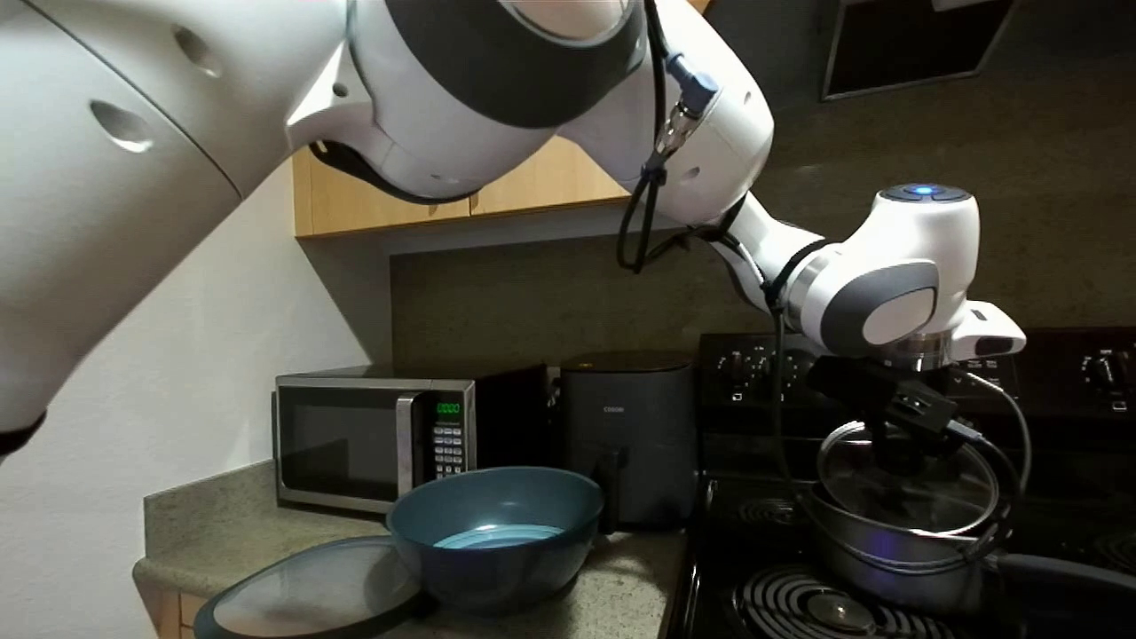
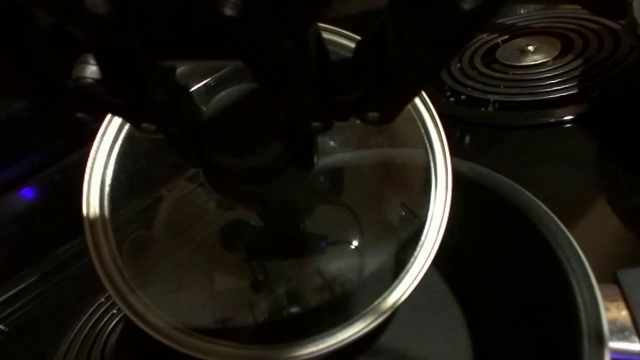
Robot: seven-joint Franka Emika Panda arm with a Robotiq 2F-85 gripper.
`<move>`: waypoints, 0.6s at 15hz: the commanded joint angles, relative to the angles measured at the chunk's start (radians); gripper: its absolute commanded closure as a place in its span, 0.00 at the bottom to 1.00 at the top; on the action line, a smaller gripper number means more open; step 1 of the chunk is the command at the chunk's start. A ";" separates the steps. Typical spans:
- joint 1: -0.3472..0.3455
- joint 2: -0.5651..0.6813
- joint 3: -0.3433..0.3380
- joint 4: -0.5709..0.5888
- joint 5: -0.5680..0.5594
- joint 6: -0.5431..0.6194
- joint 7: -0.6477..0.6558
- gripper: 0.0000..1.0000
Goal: Remove the lid from the bowl and put it on the pan
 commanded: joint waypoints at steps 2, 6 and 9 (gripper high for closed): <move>-0.077 -0.086 0.148 -0.092 0.137 0.035 -0.255 0.77; -0.175 -0.062 0.312 -0.069 0.315 0.063 -0.524 0.77; -0.169 -0.037 0.315 -0.044 0.330 0.047 -0.527 0.52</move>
